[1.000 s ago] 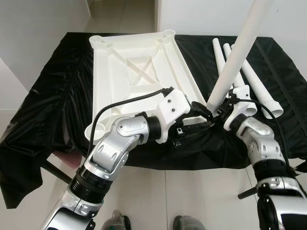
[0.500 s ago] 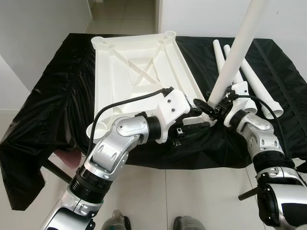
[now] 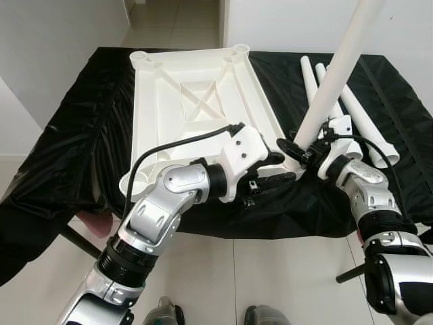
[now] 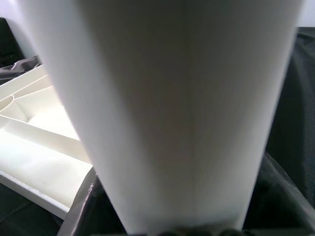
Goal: Building children table
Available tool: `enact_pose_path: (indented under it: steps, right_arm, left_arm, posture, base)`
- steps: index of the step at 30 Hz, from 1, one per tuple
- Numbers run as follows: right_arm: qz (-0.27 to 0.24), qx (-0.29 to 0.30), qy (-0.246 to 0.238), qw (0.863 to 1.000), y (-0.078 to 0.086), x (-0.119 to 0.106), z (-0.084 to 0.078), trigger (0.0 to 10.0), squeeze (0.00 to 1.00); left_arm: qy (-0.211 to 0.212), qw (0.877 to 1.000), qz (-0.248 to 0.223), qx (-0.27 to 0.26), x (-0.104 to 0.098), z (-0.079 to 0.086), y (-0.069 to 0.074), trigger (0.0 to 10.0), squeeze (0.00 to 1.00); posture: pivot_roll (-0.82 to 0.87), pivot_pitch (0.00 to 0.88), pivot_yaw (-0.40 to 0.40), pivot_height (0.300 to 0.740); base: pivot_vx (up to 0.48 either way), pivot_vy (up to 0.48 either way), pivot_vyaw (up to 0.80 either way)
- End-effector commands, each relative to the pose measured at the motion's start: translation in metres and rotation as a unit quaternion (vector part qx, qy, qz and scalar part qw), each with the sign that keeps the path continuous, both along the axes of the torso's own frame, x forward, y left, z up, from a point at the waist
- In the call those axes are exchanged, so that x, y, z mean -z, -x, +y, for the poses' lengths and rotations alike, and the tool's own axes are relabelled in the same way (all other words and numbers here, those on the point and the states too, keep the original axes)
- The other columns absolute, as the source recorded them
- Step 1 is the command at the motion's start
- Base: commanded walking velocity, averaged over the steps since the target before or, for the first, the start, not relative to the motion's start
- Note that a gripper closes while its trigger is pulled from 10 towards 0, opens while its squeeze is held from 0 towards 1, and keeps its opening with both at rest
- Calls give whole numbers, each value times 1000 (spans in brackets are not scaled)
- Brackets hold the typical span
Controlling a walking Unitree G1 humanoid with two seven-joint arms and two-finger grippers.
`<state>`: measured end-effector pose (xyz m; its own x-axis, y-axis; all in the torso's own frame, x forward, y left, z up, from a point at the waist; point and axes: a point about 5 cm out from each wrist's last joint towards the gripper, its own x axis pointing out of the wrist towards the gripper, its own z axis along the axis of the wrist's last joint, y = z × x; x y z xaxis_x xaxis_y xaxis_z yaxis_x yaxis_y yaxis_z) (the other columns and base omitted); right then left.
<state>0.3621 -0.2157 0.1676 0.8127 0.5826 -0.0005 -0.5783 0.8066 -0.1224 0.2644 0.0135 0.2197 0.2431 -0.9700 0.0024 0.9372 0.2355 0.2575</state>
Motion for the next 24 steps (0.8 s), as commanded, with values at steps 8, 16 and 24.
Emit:
enact_pose_path:
  steps: [8,16,24]
  right_arm:
    - [3,37,-34,999,-3,0,4,10000,0]
    - [-11,82,-39,996,-7,-8,7,10000,0]
    - [-28,118,-50,991,-4,-10,17,10000,0]
  left_arm:
    - [2,1000,-4,-18,-2,2,-2,10000,0]
    - [1,1000,-4,-17,-2,1,-2,10000,0]
    - [3,1000,-4,-18,-2,1,-2,10000,0]
  posture:
    - [-34,64,59,740]
    - [-38,64,61,740]
    - [-38,64,61,740]
  base:
    - [0,0,0]
    - [0,0,0]
    - [0,0,0]
